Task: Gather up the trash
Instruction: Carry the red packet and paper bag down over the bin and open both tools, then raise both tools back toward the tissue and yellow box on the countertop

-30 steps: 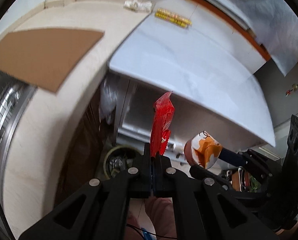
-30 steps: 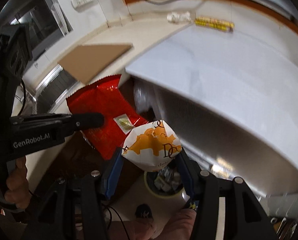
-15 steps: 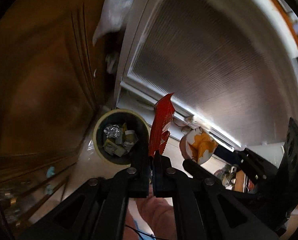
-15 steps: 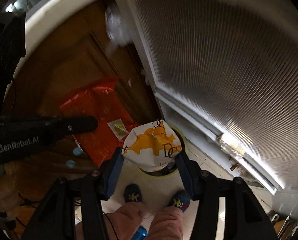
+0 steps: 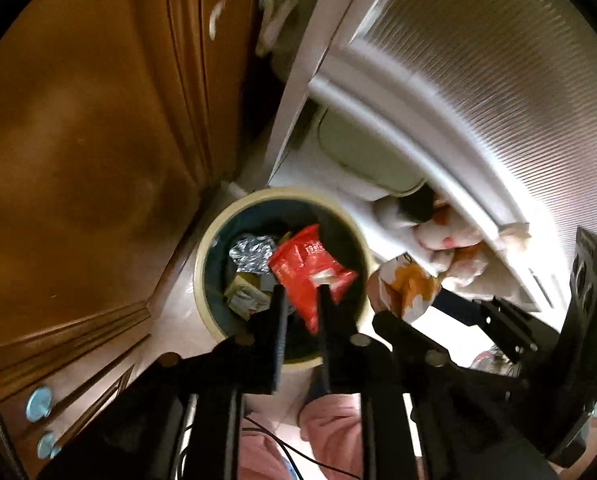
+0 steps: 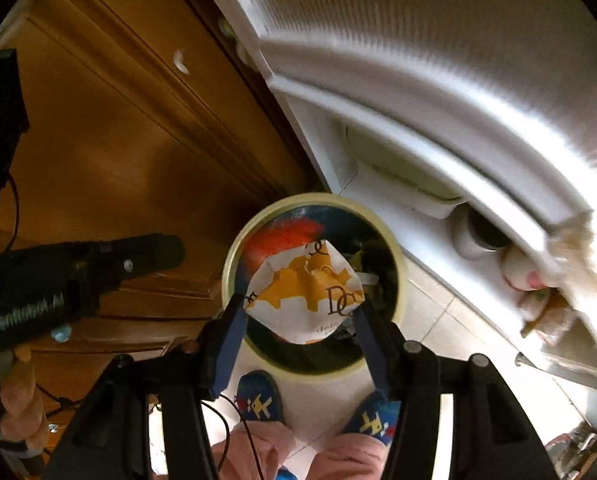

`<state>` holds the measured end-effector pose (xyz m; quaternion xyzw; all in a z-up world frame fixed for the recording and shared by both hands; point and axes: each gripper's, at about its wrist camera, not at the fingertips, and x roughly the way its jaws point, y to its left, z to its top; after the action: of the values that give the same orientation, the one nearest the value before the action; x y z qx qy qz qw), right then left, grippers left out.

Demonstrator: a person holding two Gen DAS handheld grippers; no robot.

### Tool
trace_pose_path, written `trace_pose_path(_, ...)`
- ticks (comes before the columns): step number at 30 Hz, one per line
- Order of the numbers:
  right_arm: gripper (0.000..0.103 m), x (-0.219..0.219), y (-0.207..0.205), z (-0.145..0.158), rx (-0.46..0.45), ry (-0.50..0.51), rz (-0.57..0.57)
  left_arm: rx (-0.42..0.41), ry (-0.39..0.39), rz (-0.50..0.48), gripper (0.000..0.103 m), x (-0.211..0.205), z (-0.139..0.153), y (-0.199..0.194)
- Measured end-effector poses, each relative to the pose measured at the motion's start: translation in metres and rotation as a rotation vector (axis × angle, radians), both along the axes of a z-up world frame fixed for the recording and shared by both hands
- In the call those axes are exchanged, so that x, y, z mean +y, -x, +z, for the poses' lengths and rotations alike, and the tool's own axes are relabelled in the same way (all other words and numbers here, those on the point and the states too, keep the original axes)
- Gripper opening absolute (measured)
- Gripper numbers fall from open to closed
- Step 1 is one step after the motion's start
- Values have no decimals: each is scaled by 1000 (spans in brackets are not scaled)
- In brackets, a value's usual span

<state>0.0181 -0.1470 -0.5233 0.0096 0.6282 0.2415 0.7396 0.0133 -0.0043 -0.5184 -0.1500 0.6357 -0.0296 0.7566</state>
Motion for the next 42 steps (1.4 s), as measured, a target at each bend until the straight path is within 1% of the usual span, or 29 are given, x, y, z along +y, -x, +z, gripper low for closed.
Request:
trace_pose_path(2, 56, 5, -4, -18, 5, 8, 10, 22, -10, -13, 40, 2, -15, -4)
trace_pose_path(3, 56, 6, -6, -24, 9, 11, 14, 29, -16, -19, 46, 2, -22, -5)
trace_pose_path(5, 61, 9, -8, -36, 14, 27, 29, 33, -34, -26, 66, 3, -31, -6)
trace_pose_path(6, 63, 11, -8, -39, 12, 29, 34, 33, -42, -29, 71, 3, -35, -7)
trace_pose_path(7, 63, 12, -8, -42, 7, 29, 39, 35, -52, -30, 81, 3, -40, -7)
trace_pose_path(8, 63, 13, -7, -42, 5, 27, 42, 34, -59, -30, 86, 5, -41, -7)
trace_pose_path(11, 64, 12, -8, -50, 7, 30, 35, 34, -70, -26, 89, 6, -47, -8)
trace_pose_path(13, 64, 9, -8, -53, 7, 32, 23, 37, -77, -25, 94, 6, -49, -9)
trace_pose_path(19, 65, 6, -4, -55, 18, 49, -40, 26, -81, -26, 95, 11, -46, -7)
trace_pose_path(25, 65, 1, -5, -43, 17, 56, -94, 7, -78, -22, 96, 14, -34, -4)
trace_pose_path(26, 66, 1, -5, -39, 15, 60, -100, 4, -80, -22, 96, 14, -30, -3)
trace_pose_path(27, 70, 1, -5, -36, 15, 62, -105, 1, -80, -23, 96, 13, -26, -3)
trace_pose_path(28, 74, 0, -5, -31, 13, 63, -111, -4, -81, -25, 96, 12, -21, -2)
trace_pose_path(29, 75, 0, -5, -27, 9, 64, -117, -8, -82, -27, 96, 12, -17, -1)
trace_pose_path(35, 75, -5, -3, 8, 11, 62, -153, -30, -77, -39, 96, 9, 20, 3)
trace_pose_path(38, 76, -9, -1, 31, 12, 62, -170, -42, -65, -48, 96, 5, 46, 6)
trace_pose_path(40, 82, -11, 1, 47, 9, 64, -179, -55, -57, -56, 96, 3, 66, 9)
trace_pose_path(42, 85, -15, 3, 67, 2, 54, -189, -72, -50, -67, 96, 1, 90, 12)
